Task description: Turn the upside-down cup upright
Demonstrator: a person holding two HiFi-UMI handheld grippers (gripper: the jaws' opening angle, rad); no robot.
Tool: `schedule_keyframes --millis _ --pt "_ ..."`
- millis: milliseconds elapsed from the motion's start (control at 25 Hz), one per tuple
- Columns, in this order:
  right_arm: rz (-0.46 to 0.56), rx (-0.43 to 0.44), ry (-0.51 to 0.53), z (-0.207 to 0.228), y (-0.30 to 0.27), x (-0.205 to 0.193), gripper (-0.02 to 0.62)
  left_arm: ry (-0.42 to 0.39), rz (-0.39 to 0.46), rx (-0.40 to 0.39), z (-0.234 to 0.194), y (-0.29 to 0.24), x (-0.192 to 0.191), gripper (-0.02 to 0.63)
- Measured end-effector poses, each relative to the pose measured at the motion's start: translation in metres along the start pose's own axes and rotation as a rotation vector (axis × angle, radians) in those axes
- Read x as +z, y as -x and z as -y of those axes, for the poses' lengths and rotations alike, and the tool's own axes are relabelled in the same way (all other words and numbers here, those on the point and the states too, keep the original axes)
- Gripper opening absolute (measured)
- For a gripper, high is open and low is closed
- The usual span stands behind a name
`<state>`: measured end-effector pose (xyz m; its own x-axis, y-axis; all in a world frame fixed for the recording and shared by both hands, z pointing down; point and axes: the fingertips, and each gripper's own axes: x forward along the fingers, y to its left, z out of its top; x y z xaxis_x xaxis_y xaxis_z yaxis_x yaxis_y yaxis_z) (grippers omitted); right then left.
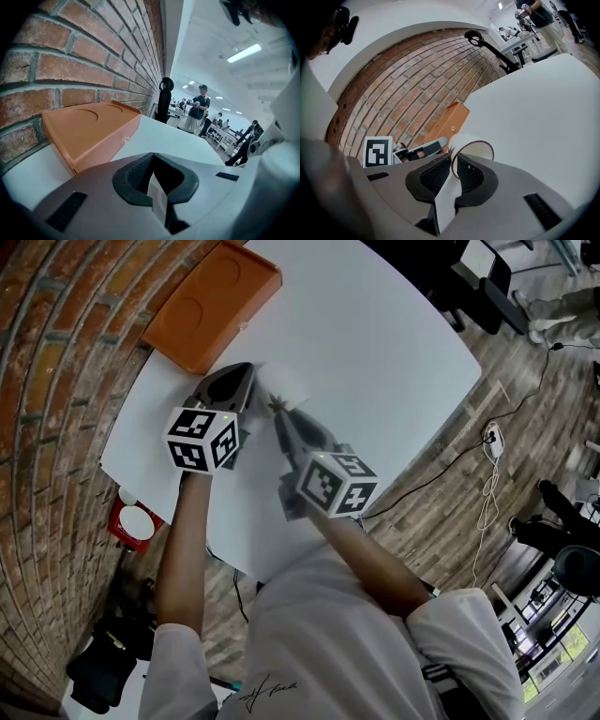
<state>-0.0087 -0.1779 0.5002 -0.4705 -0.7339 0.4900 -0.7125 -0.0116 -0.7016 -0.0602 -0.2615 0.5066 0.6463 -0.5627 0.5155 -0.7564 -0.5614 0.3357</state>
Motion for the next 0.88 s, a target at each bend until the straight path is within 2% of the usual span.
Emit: schedule_keyframes --millis 360,880 --pt "-0.004 0.029 -0.006 -0.0008 0.0005 0.001 0.049 0.02 -0.003 -0.003 -0.0019 -0.001 -0.001 0.009" --pt "-0.044 0.071 0.021 -0.0026 0.0026 -0.0002 0.043 -0.003 -0.022 -0.017 0.0027 -0.0009 -0.0026 0.009"
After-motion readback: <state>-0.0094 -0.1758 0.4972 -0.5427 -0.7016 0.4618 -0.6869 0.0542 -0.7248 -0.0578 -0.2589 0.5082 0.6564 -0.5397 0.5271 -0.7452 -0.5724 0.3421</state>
